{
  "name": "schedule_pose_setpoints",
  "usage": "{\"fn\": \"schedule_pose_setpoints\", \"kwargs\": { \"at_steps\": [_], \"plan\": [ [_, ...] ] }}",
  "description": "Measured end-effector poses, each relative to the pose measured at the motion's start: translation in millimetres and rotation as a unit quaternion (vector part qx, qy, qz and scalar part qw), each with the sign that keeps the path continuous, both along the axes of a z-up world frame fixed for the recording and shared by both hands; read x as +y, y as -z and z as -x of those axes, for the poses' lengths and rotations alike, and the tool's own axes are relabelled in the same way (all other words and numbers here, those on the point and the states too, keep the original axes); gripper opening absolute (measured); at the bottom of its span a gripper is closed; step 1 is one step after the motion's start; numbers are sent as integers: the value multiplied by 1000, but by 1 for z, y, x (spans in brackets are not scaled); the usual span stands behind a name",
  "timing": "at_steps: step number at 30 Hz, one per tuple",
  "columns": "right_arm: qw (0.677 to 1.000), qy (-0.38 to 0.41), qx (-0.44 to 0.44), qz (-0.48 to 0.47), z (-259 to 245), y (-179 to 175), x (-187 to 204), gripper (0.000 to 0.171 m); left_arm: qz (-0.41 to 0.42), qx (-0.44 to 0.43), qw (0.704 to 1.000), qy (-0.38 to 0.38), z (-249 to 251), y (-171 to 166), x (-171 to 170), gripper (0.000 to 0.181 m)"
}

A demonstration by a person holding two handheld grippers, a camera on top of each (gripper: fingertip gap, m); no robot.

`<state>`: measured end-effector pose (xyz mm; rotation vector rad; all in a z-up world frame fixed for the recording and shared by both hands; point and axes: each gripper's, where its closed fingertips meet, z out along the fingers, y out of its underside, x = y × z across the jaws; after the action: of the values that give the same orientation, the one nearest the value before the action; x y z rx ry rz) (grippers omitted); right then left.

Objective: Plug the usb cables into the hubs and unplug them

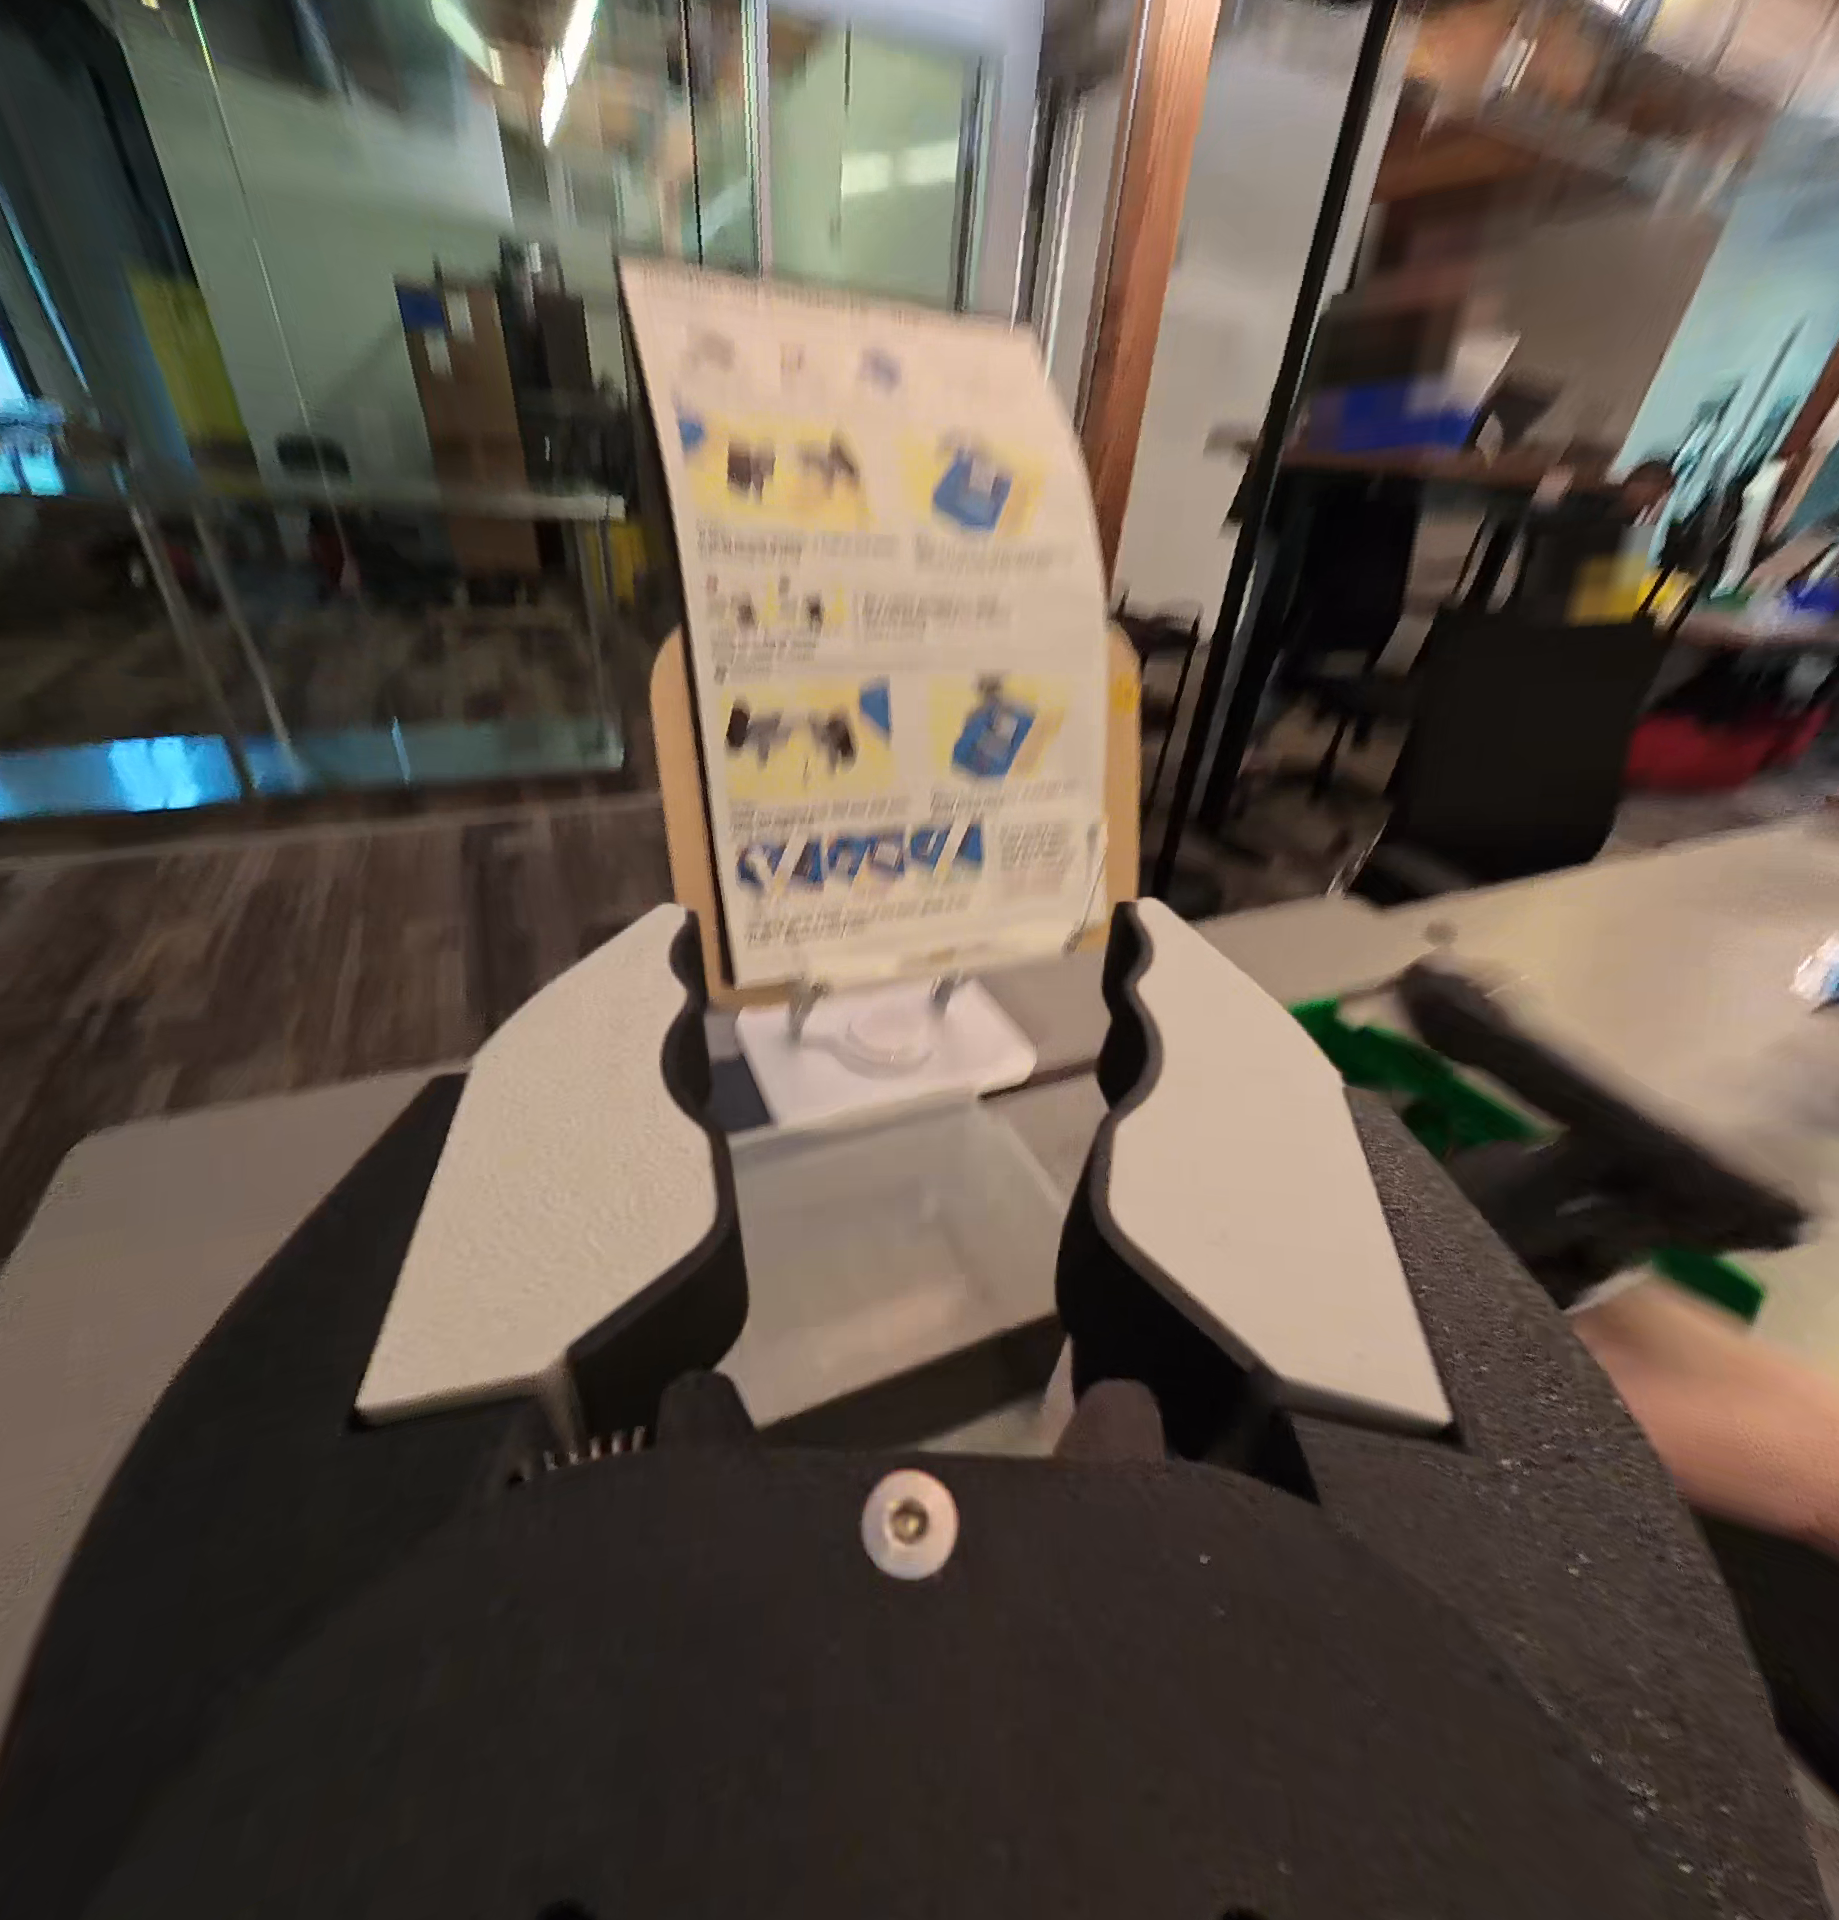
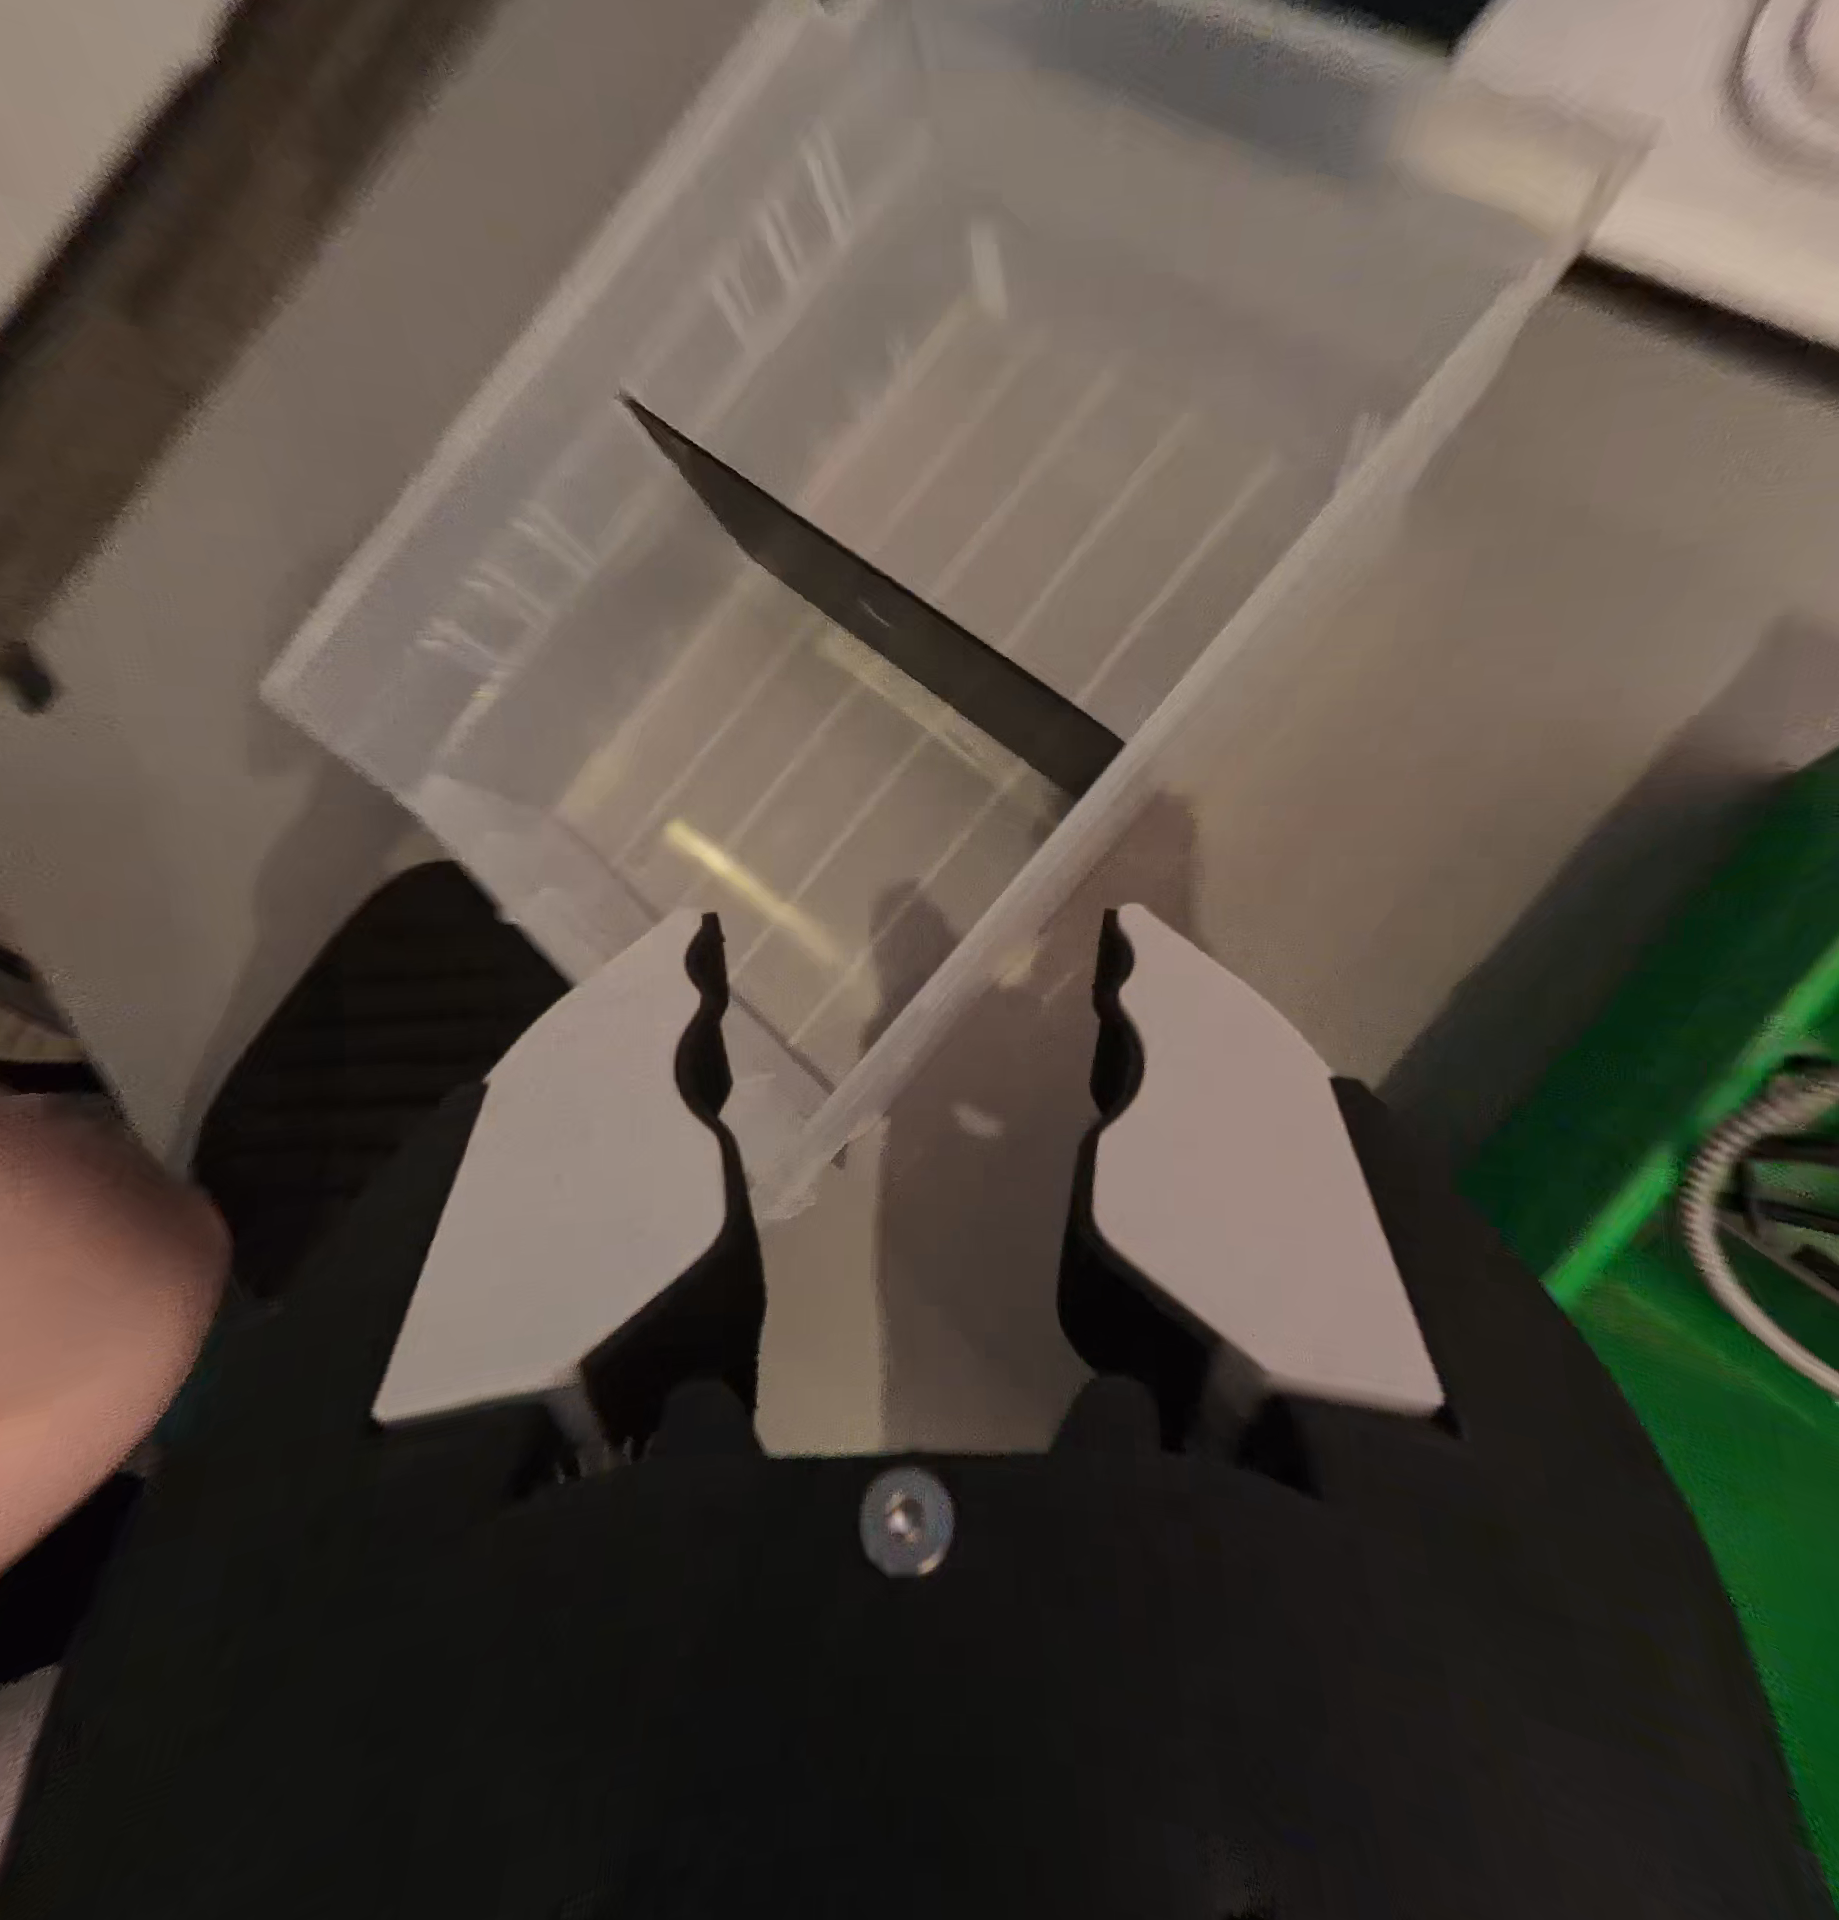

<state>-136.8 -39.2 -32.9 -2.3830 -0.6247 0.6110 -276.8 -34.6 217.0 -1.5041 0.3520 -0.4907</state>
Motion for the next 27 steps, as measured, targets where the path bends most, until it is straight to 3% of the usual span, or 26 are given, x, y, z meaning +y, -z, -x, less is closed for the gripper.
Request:
{"fn": "schedule_pose_setpoints", "kwargs": {
  "at_steps": [2, 5, 6, 14, 18, 27],
  "plan": [
    [999, 30, -15, 38, 7, 28, 13, 64, -32, -34, 999, 4, 3, -9, -8, 72],
    [992, 53, -55, 96, 5, 58, 20, 64, -26, -37, 999, -3, 13, 4, -5, 71],
    [990, 56, -64, 113, 4, 62, 21, 67, -16, -33, 999, 3, 14, 9, -3, 71],
    [957, 124, -61, 255, 9, 90, 23, 39, 28, -17, 998, 51, 12, 30, 9, 71],
    [947, 149, -54, 280, 12, 98, 24, 30, 47, -8, 996, 70, 8, 38, 10, 71],
    [944, 133, -128, 275, -13, 98, 26, 6, 65, -7, 993, 97, 4, 42, 1, 72]
  ]
}}
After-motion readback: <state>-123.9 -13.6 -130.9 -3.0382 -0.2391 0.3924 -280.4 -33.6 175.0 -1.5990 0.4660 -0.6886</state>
